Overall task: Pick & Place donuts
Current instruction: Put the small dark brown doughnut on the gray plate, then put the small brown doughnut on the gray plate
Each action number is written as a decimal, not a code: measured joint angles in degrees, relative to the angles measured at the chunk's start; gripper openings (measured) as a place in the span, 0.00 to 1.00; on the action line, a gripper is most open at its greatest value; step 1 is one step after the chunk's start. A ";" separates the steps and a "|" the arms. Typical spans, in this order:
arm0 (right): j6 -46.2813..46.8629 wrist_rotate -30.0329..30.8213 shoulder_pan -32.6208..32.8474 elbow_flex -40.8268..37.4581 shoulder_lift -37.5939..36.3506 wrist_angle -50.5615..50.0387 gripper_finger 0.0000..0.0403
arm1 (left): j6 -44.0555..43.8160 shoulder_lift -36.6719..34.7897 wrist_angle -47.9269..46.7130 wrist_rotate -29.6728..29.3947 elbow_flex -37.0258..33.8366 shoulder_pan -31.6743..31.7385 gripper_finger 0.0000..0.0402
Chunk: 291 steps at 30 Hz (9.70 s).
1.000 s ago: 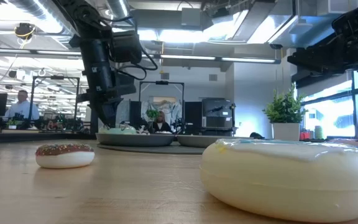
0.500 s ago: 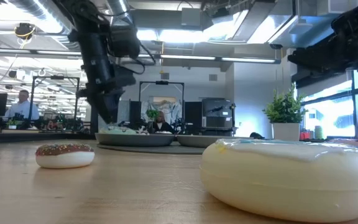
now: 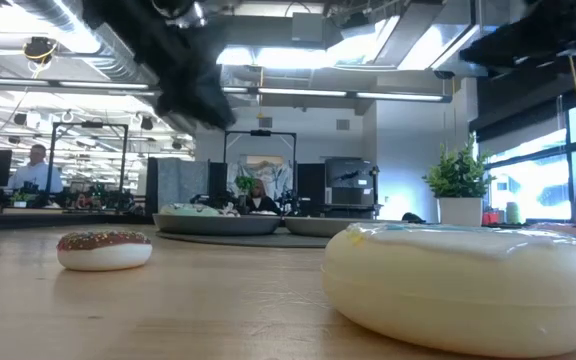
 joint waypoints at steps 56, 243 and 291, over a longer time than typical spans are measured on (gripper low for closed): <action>30.26 -2.51 25.32 11.21 57.81 -6.21 0.34 | 10.81 0.52 18.03 -4.37 -4.97 -21.19 0.28; 18.97 19.03 3.33 12.07 48.96 5.25 0.32 | 4.90 26.73 9.17 8.99 0.68 -36.88 0.28; 14.71 17.05 3.50 12.16 49.00 -0.25 0.32 | 23.41 32.68 10.86 9.11 22.00 4.26 0.05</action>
